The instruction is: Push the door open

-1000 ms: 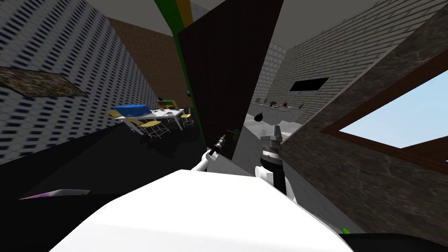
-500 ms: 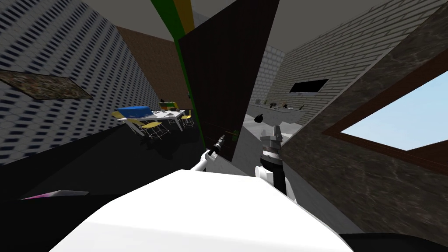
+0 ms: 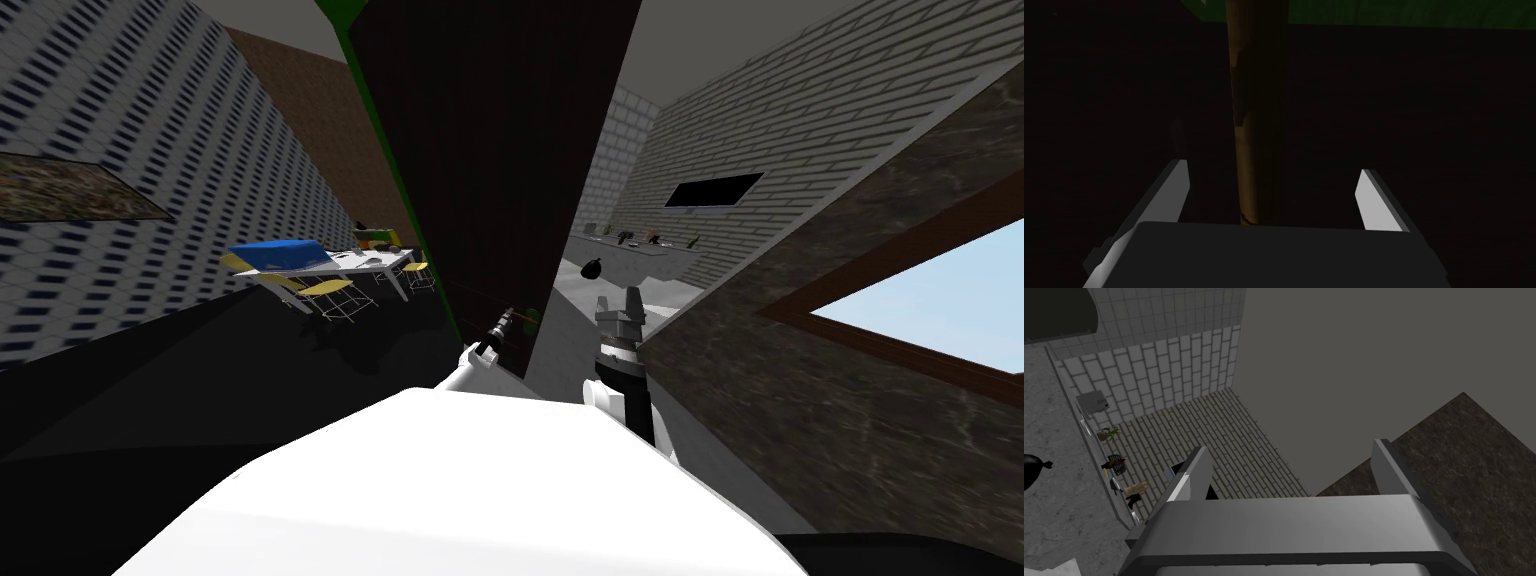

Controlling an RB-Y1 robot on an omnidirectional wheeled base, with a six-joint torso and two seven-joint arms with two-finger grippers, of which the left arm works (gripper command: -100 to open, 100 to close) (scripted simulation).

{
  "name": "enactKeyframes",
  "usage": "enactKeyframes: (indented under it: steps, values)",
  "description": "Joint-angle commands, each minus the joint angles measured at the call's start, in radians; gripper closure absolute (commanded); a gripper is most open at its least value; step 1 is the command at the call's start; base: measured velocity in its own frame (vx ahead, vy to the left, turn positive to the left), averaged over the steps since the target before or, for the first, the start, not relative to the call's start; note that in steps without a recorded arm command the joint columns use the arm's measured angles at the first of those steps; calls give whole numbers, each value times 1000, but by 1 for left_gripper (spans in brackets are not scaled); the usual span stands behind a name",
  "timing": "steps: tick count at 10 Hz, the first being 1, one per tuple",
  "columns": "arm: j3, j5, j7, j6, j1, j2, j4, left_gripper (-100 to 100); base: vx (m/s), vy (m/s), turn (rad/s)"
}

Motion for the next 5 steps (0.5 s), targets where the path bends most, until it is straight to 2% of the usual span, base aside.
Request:
enactKeyframes:
  steps: [1,2,3,4,5]
  values:
    - [3,-1,-4,0,1,-31,-1,-100,106,-179,-23]
    - [4,-1,-4,-2,1,-49,0,-100,41,-185,16]
    - [8,1,-1,-9,-8,-36,18,-100,9,-74,32]
    - [8,1,-1,-9,-8,-36,18,100,0,12,-26]
    - [8,1,-1,-9,-8,-36,18,100,-6,29,-20]
